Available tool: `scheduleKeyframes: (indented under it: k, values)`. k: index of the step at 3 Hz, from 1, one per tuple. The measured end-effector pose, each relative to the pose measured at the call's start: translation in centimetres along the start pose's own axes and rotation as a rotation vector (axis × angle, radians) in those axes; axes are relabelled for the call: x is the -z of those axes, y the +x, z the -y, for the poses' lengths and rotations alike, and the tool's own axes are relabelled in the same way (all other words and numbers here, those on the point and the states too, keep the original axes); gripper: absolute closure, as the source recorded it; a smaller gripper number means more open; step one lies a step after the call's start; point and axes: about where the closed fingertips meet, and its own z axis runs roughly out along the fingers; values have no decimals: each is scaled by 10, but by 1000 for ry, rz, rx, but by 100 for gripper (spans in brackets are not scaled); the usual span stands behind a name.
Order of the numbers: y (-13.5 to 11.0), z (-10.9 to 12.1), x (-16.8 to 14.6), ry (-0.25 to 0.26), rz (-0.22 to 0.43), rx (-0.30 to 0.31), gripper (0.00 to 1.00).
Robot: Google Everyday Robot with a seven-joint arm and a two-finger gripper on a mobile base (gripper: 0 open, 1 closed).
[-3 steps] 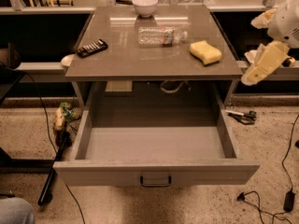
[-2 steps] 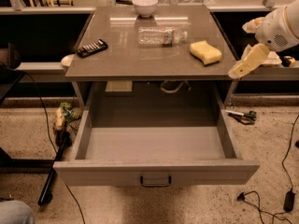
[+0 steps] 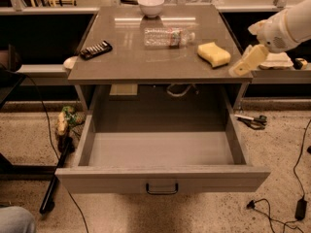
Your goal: Place sponge into top drawer
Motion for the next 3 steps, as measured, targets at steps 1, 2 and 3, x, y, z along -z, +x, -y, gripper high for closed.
scheduleKeyframes:
  k: [1, 2, 3]
  values:
    - [4, 29, -44, 24, -1, -79, 0]
    - [7, 45, -78, 38, -13, -139, 0]
    - [9, 51, -105, 33, -27, -174, 0]
